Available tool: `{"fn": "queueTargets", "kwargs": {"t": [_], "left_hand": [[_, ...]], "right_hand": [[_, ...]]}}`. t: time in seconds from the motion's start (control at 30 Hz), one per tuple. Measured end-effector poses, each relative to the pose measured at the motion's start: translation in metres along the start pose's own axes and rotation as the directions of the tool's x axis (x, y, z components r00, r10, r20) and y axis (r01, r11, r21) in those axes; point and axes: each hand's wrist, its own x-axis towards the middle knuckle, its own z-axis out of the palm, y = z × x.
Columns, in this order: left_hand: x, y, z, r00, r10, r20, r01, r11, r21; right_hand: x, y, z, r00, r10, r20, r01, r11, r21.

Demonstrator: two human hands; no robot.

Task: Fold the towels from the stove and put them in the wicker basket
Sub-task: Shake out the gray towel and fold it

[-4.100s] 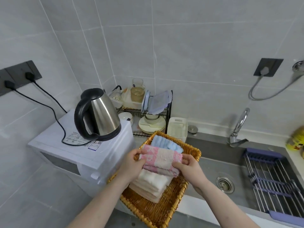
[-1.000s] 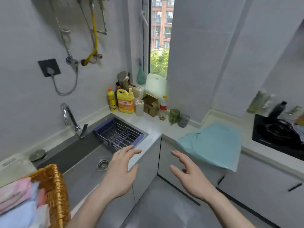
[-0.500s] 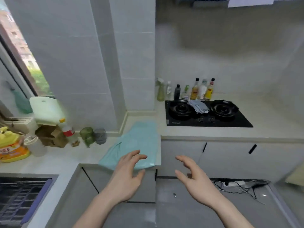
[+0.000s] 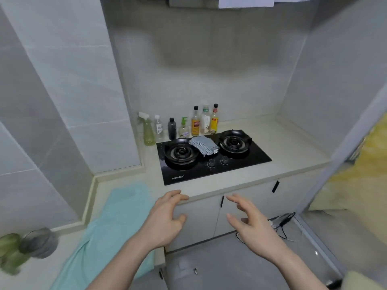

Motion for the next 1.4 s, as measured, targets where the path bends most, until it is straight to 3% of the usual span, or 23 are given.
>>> {"fn": "queueTargets", "kwargs": {"t": [0.27, 0.67, 1.0, 1.23, 1.4], "left_hand": [[0.133, 0.024, 0.039, 0.991, 0.046, 0.126, -0.043, 0.999, -0.026], [0.328, 0.058, 0.116, 0.965, -0.177, 0.195, 0.197, 0.977, -0.087], [0.482, 0.032, 0.151, 0.897, -0.345, 0.276, 0.314, 0.937, 0.152], [0.569, -0.010, 0.170, 0.842, -0.414, 0.345, 0.266, 0.876, 0.402], [0.595, -0.038, 0.179, 0.810, -0.439, 0.390, 0.243, 0.855, 0.459]], "right_hand": [[0.069, 0.037, -0.063, 0.993, 0.065, -0.098, -0.062, 0.998, 0.027], [0.231, 0.106, -0.177, 0.998, 0.047, 0.043, -0.048, 0.999, 0.021], [0.335, 0.141, -0.218, 0.990, 0.097, 0.104, -0.095, 0.995, -0.029], [0.382, 0.159, -0.226, 0.986, 0.156, 0.058, -0.153, 0.987, -0.049], [0.400, 0.167, -0.231, 0.979, 0.203, 0.028, -0.201, 0.978, -0.048]]}}
